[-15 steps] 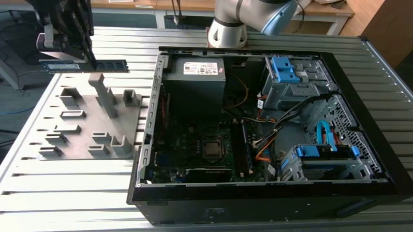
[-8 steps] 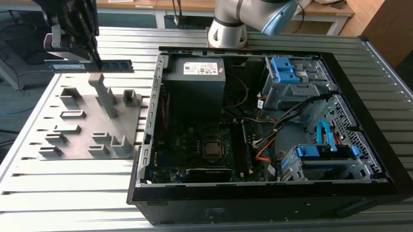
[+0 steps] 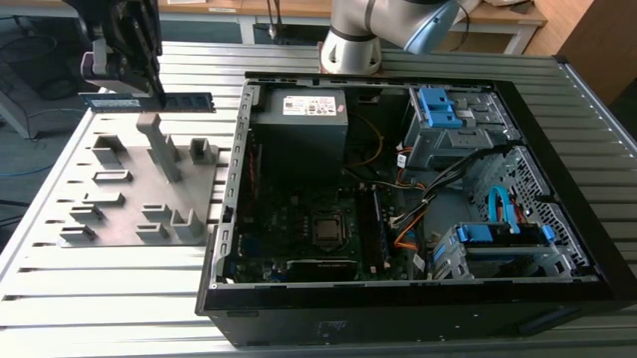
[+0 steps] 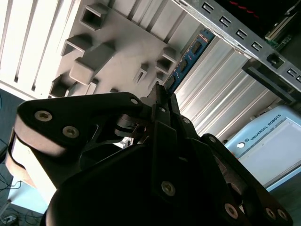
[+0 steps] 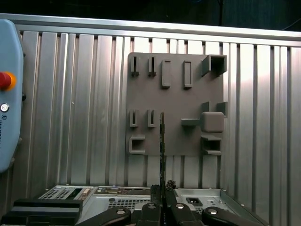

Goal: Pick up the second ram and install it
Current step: 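Pick up the second ram and move it above second insertion slot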

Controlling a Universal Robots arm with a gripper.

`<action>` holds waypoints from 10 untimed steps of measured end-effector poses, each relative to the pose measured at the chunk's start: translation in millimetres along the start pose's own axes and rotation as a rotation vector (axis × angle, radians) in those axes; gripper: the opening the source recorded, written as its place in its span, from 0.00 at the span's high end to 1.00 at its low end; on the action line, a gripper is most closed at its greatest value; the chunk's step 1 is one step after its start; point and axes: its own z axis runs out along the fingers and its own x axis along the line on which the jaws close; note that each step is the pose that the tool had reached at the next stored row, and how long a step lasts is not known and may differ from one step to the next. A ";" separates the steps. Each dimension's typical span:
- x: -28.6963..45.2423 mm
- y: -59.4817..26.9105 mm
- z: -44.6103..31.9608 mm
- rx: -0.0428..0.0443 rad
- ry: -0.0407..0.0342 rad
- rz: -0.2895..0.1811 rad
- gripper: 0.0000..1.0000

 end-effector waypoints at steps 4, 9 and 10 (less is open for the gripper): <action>0.2 -8.1 -0.2 0.0000 -0.0001 0.000 0.86; 0.4 -17.2 -0.5 0.0000 0.0000 0.000 0.86; 0.4 -19.1 -0.6 0.0000 0.0000 0.000 0.86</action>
